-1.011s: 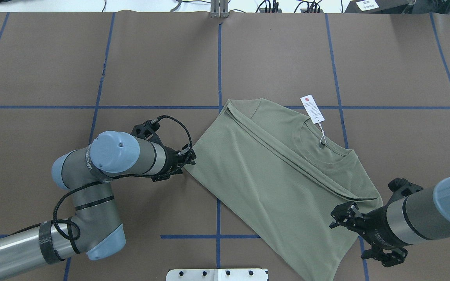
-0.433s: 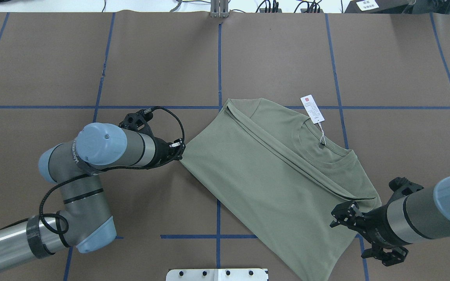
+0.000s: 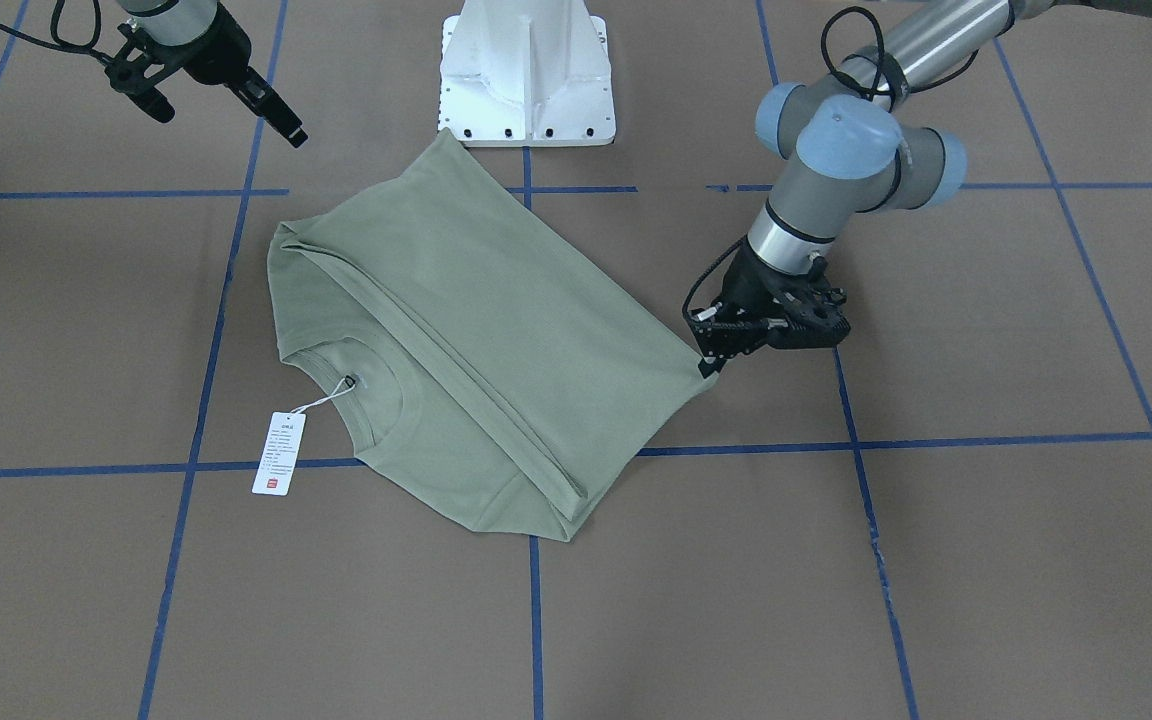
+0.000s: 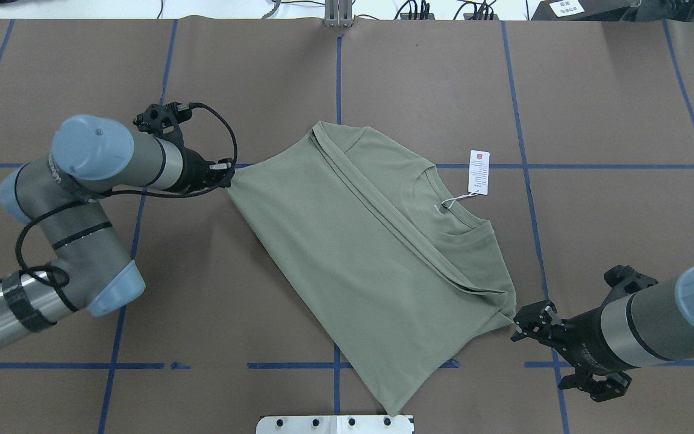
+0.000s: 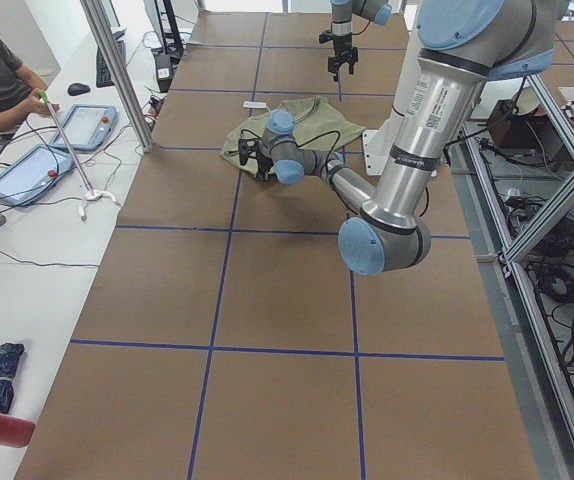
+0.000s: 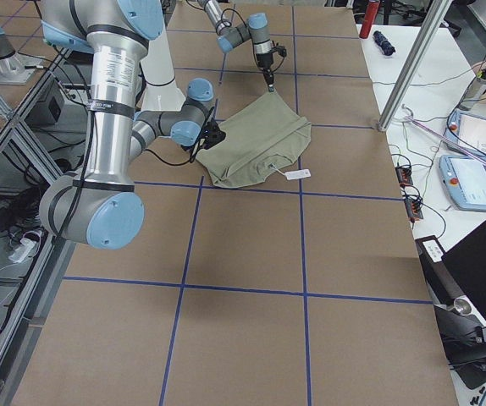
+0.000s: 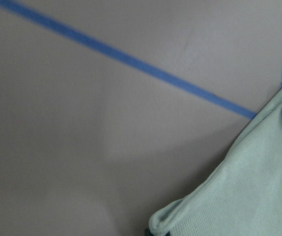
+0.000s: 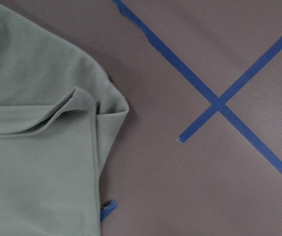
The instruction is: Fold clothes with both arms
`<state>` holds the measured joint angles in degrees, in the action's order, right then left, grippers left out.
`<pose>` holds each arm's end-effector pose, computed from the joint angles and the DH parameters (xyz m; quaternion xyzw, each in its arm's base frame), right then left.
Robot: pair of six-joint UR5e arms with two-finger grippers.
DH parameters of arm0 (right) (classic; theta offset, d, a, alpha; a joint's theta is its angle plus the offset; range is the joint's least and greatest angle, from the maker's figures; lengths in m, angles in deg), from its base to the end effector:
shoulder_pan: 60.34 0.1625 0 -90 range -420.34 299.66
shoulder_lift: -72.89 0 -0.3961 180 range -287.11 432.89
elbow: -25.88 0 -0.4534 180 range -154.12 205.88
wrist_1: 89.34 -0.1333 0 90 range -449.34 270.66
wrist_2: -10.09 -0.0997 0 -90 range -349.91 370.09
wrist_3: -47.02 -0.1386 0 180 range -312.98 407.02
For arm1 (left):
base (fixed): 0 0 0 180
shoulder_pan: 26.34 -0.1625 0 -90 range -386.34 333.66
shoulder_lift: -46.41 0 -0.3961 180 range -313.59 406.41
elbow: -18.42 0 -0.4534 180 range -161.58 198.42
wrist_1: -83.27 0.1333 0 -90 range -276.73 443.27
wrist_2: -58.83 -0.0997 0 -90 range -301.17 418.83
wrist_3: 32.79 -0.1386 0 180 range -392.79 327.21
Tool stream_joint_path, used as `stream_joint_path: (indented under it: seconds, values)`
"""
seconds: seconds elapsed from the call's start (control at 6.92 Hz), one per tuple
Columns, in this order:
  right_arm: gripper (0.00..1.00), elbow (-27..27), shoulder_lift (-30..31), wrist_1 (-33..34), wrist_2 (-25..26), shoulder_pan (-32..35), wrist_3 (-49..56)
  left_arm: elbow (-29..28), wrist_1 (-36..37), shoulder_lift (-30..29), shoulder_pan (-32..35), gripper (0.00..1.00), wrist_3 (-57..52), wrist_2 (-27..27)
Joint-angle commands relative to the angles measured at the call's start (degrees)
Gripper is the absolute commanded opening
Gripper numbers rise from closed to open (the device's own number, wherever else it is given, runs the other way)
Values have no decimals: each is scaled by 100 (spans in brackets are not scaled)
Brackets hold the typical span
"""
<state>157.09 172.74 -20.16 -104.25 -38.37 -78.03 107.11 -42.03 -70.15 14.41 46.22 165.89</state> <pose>-0.4169 -0.2503 0.3155 -0.2371 -0.4055 0.3376 0.8157 0.5089 -0.5608 0.3017 0.1023 0.5045 -0.1470 0.8446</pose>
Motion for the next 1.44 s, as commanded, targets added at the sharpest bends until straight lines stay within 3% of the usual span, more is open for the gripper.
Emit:
stream_joint_path:
  seconds: [0.0, 0.14, 0.43, 0.58, 0.72, 0.87, 1.01, 1.3]
  values:
    - [100, -7, -53, 0, 0, 166, 111, -2109, -633, -1511, 748, 0, -307, 166]
    - [100, -42, -192, 0, 0, 254, 112, -3016, -837, -2198, 820, 0, -281, 157]
    - [100, -313, -640, 0, 9, 351, 112, -4633, -1914, -2878, 829, 0, -254, 44]
    - [100, -463, -842, 0, 52, 369, 120, -4807, -2102, -2899, 829, 0, -228, -62]
    - [100, -604, -1044, 0, 79, 413, 138, -4800, -2104, -2934, 829, 31, -106, -63]
    - [100, -779, -1290, 0, 166, 491, 321, -4617, -2078, -2890, 820, 58, 34, -37]
    - [100, -833, -1388, 0, 628, 492, 619, -3745, -1947, -2481, 820, 58, 227, 120]
    - [100, -1602, -2385, 8, 817, 483, 1061, -1987, -1360, -1524, 847, 60, 264, 944]
